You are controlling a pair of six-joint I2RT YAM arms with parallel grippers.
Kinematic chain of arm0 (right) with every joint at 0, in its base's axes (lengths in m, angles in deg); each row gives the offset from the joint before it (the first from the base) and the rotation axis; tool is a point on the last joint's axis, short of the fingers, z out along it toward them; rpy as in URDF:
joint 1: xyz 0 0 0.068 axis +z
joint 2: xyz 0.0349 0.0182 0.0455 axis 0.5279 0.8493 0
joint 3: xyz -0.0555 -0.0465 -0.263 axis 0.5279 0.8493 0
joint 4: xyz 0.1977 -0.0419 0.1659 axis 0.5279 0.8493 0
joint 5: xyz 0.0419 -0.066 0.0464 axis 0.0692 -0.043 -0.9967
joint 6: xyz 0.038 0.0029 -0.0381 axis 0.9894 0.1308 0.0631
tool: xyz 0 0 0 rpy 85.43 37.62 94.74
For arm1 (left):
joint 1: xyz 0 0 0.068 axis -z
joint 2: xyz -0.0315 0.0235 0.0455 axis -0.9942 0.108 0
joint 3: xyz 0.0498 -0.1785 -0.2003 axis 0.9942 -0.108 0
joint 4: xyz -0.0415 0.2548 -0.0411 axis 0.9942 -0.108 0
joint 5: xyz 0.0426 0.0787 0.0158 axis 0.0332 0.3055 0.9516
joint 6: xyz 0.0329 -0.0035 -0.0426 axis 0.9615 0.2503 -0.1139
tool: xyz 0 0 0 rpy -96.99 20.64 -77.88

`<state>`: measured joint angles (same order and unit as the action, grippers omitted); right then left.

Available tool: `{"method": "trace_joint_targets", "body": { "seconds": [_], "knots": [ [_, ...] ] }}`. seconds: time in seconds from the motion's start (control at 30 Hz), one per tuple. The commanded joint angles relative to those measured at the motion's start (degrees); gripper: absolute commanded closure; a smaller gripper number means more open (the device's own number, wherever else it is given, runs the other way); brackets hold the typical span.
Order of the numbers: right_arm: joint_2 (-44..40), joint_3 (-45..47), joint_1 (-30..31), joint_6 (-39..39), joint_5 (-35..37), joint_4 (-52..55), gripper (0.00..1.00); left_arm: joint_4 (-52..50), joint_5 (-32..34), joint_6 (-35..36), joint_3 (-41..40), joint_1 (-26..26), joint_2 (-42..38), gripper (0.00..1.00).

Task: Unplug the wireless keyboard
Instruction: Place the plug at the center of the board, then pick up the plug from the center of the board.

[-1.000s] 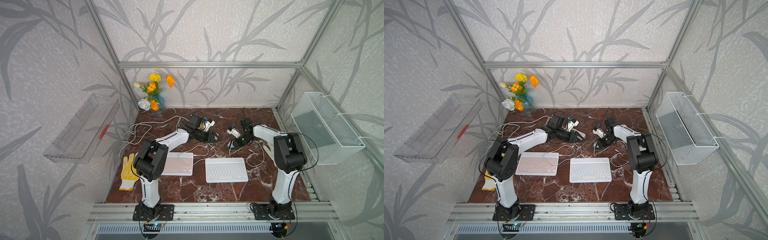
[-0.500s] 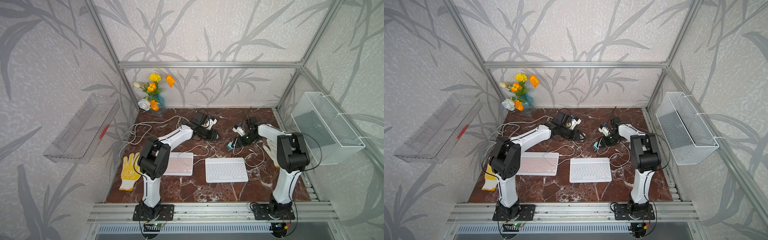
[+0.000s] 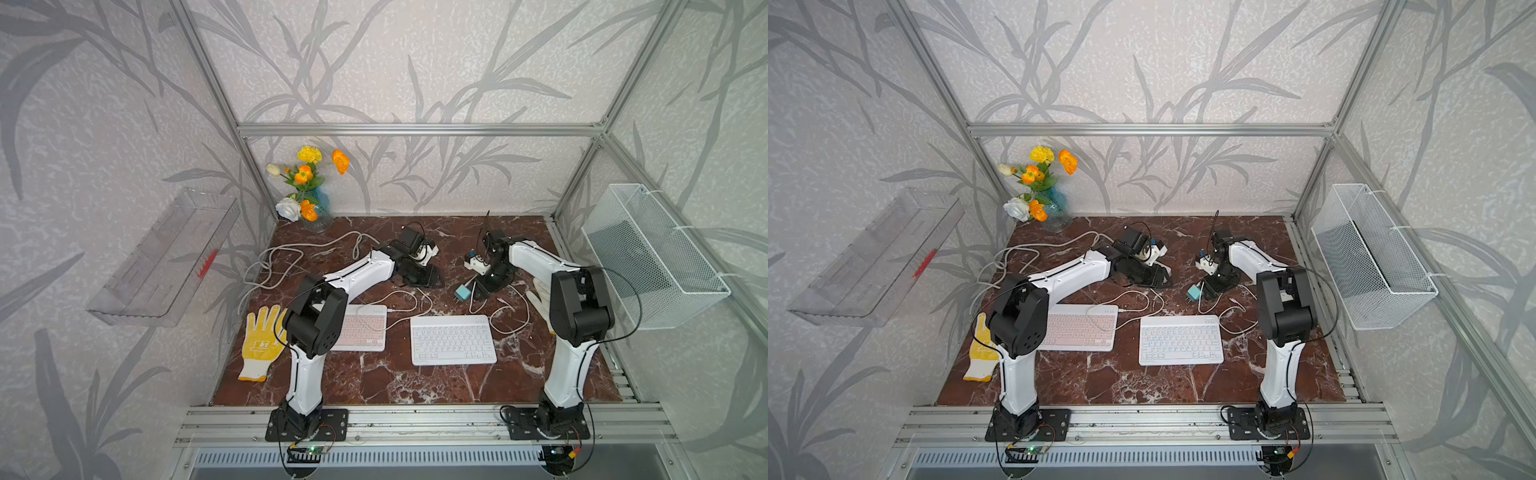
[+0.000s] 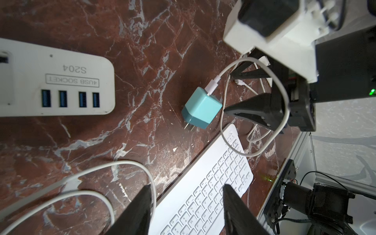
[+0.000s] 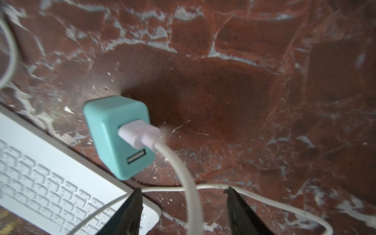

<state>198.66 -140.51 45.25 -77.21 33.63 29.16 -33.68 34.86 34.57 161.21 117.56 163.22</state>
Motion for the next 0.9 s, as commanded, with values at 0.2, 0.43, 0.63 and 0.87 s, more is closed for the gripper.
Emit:
{"method": "trace_joint_targets", "body": {
  "seconds": [0.2, 0.43, 0.63, 0.87],
  "knots": [
    [-5.5, 4.5, -0.4, -4.2, -5.8, -1.7, 0.01, -0.6, 0.1, 1.7, -0.4, -0.1, -1.0, 0.44],
    [-7.0, 6.2, -3.4, -2.8, -7.6, -4.4, 0.01, -4.4, 8.0, 3.5, 3.2, 3.2, 0.8, 0.45],
    [-4.4, 4.0, -3.8, -0.1, 3.7, -3.3, 0.01, -15.1, 21.0, 7.6, 15.1, 10.1, 8.7, 0.43],
    [-4.5, 3.7, -5.7, 1.9, 13.9, -5.0, 0.01, -18.1, 26.6, 10.1, 20.3, 14.3, 15.0, 0.40]
  ]
}}
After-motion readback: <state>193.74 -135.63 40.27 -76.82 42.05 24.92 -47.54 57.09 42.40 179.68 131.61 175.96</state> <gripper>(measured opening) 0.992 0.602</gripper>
